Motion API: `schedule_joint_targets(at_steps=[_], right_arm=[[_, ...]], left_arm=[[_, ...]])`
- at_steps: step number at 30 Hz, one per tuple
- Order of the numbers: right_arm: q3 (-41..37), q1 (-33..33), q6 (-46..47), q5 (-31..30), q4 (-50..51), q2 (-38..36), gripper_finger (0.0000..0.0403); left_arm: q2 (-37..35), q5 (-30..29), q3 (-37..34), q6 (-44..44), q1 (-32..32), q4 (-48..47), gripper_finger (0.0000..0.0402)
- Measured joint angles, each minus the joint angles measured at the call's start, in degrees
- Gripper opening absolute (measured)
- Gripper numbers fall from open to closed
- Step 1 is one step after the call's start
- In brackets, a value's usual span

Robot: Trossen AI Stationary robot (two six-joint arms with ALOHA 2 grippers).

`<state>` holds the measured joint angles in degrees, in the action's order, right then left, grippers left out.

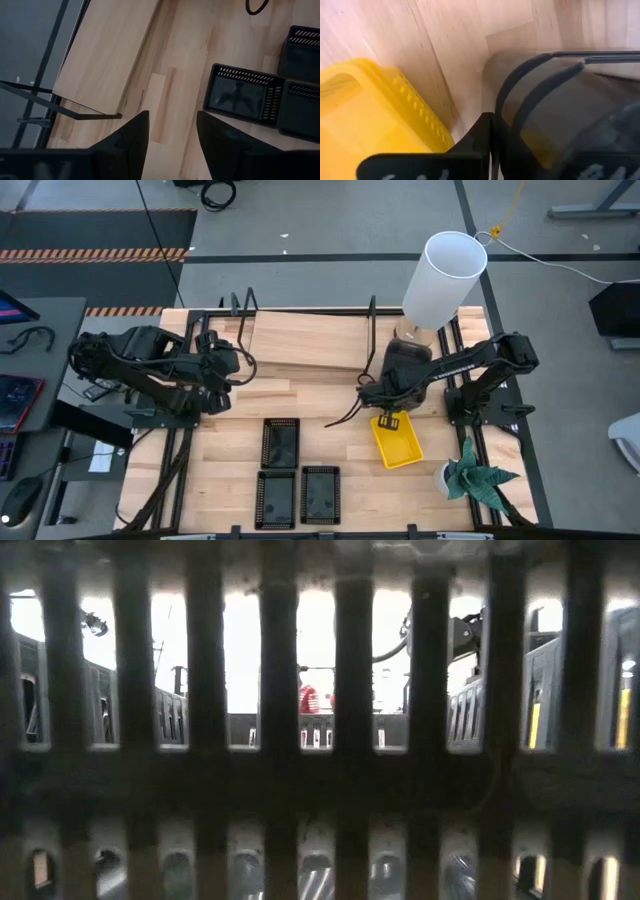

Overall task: Stack baskets on shelf by color
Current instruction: Put the stacked black transparent bins on the shelf

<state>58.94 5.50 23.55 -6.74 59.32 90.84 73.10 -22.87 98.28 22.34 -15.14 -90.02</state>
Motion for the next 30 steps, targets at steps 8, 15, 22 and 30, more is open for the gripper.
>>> schedule_joint_targets(at_steps=[8,15,22,30], right_arm=[[6.1,1.0,2.4,0.7,10.1,-1.0,0.0016],[19.1,4.4,7.1,0.0,18.6,-1.0,0.0016],[31.0,8.4,12.9,-2.8,26.6,-1.0,0.0016],[43.4,12.8,9.7,-12.7,28.1,-1.1,0.0018]], left_arm=[[0.0,0.0,0.0,-0.5,0.0,0.0,0.0172],[0.0,0.0,0.0,-0.5,0.0,0.0,0.0172],[0.0,0.0,0.0,-0.6,0.0,0.0,0.0172],[0.0,0.0,0.0,-0.6,0.0,0.0,0.0172]])
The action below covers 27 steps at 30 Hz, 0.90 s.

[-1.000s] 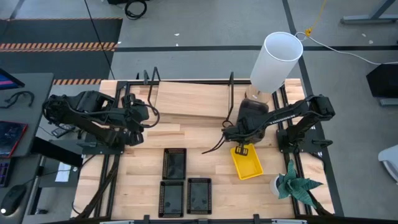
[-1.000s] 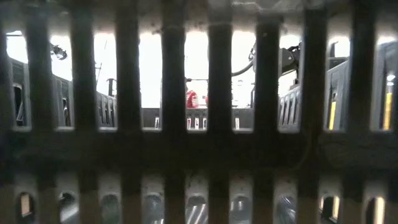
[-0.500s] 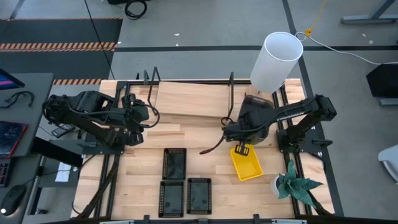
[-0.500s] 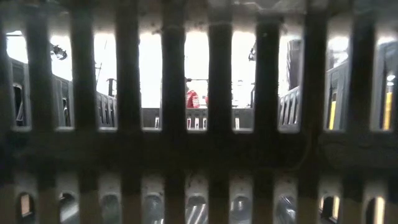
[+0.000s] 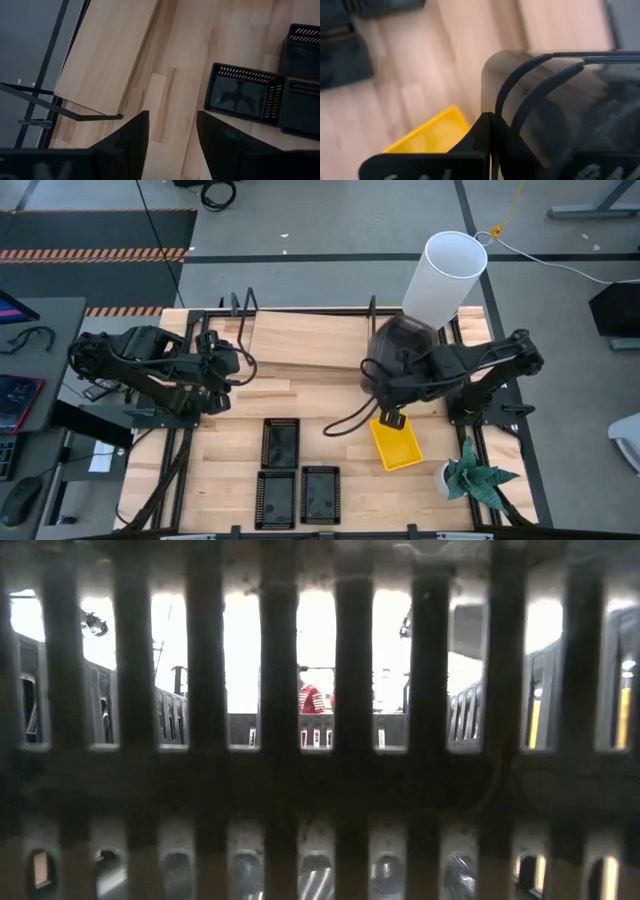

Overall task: Stack baskets on shelf by color
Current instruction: Put the stacked black transparent bins on the shelf

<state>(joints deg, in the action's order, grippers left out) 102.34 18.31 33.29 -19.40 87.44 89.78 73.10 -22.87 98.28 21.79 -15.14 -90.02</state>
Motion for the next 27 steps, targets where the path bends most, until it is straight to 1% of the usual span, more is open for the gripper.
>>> schedule_joint_targets(at_steps=[4,8,11,19,22,25,27], right_arm=[[2.2,1.1,-5.5,-7.1,-2.2,0.0,0.0018],[2.4,0.7,-12.3,-9.7,-7.0,0.0,0.0018],[2.4,-0.6,-16.9,-9.9,-11.5,0.2,0.0018],[-1.5,-6.4,-27.4,-9.5,-22.0,0.2,0.0019],[-3.0,-8.9,-29.8,-8.3,-25.3,0.2,0.0019],[-4.6,-11.5,-32.1,-4.9,-29.9,0.6,0.0018],[-4.5,-12.9,-33.4,-3.1,-31.4,2.1,0.0017]], left_arm=[[0.0,0.0,0.0,0.3,0.0,0.0,0.0172],[0.0,0.0,0.0,0.0,0.0,0.0,0.0172],[0.0,0.0,0.0,0.0,0.0,0.0,0.0172],[0.0,0.0,0.0,0.1,0.0,0.0,0.0172],[0.0,0.0,0.0,0.0,0.0,0.0,0.0172],[0.0,0.0,0.0,0.0,0.0,0.0,0.0172],[0.0,0.0,0.0,0.0,0.0,0.0,0.0172]])
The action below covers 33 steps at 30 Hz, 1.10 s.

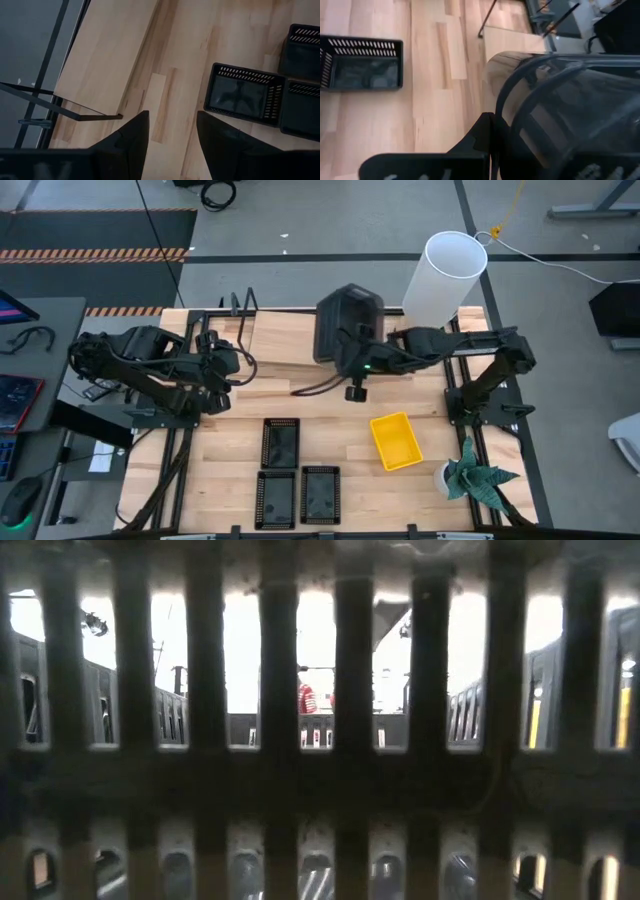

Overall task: Stack baskets on shelf by color
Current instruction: Put the stacked black transparent bins on the shelf

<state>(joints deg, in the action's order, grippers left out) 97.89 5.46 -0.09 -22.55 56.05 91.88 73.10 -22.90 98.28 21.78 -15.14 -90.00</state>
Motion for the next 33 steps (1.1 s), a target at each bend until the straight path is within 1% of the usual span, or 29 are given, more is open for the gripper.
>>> schedule_joint_targets(at_steps=[4,10,14,18,24,33], right_arm=[[2.9,-2.9,-3.6,2.2,0.5,6.0,0.0017],[11.3,-7.8,-7.4,6.1,4.7,16.8,0.0017],[17.0,-10.6,-7.6,6.9,11.2,23.6,0.0017],[21.0,-12.7,-7.7,7.1,18.2,29.0,0.0019],[22.0,-14.3,-7.4,9.8,23.3,32.9,0.0020],[22.1,-15.7,-4.9,10.5,22.9,33.8,0.0022]], left_arm=[[0.0,0.0,0.0,0.0,0.0,0.0,0.0172],[0.0,0.0,0.0,0.1,0.0,0.0,0.0172],[0.0,0.0,0.0,0.0,0.0,0.0,0.0172],[0.0,0.0,0.0,0.0,0.0,0.0,0.0172],[0.0,0.0,0.0,0.0,0.0,0.0,0.0172],[0.0,0.0,0.0,0.0,0.0,0.0,0.0172]])
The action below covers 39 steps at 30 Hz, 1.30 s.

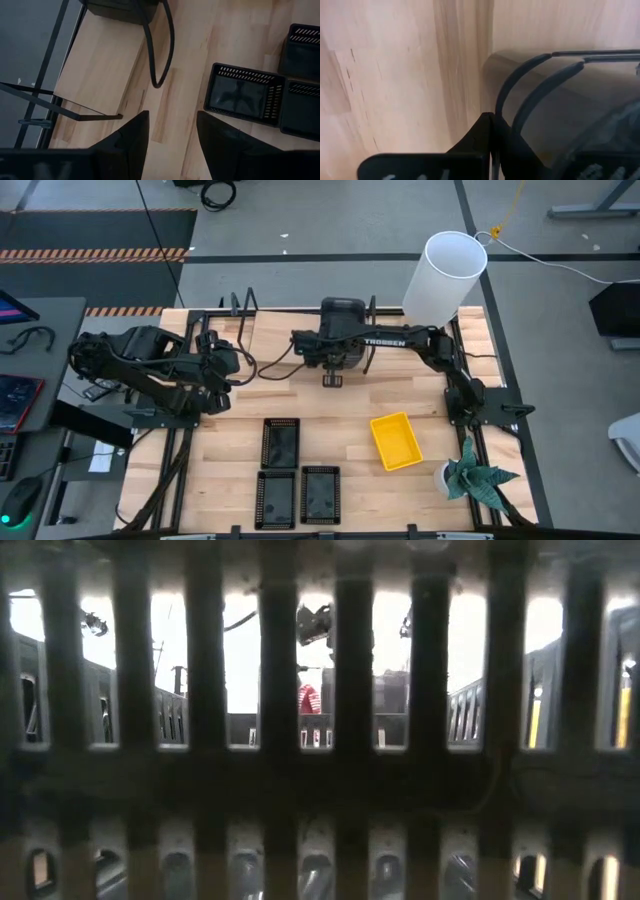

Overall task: Stack baskets on shelf by color
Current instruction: Put the stacked black transparent bins on the shelf, then stack the bottom left black bin on top of the top black bin

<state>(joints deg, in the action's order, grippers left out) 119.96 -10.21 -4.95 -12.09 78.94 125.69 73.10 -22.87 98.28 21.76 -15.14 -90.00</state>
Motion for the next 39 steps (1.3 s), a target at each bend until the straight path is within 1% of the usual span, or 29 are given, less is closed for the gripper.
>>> schedule_joint_targets(at_steps=[5,14,21,26,32,39], right_arm=[[0.0,-1.1,0.7,2.2,0.3,-0.2,0.0024],[0.0,-1.7,1.4,3.2,0.5,-0.2,0.0033],[0.0,-1.6,2.6,3.0,1.6,-0.2,0.0063],[0.0,-1.1,4.3,3.0,4.4,-1.0,0.0084],[0.0,0.2,6.0,3.0,5.0,-4.9,0.0099],[0.0,5.1,9.2,2.9,4.5,-14.2,0.0100]], left_arm=[[0.0,0.0,0.0,0.0,0.0,0.0,0.0172],[0.0,0.0,0.0,0.1,0.0,0.0,0.0172],[0.0,0.0,0.0,0.1,0.0,0.0,0.0172],[0.0,0.0,0.0,0.1,0.0,0.0,0.0172],[0.0,0.0,0.0,0.1,0.0,0.0,0.0172],[0.0,0.2,0.0,1.2,-0.2,0.0,0.0172]])
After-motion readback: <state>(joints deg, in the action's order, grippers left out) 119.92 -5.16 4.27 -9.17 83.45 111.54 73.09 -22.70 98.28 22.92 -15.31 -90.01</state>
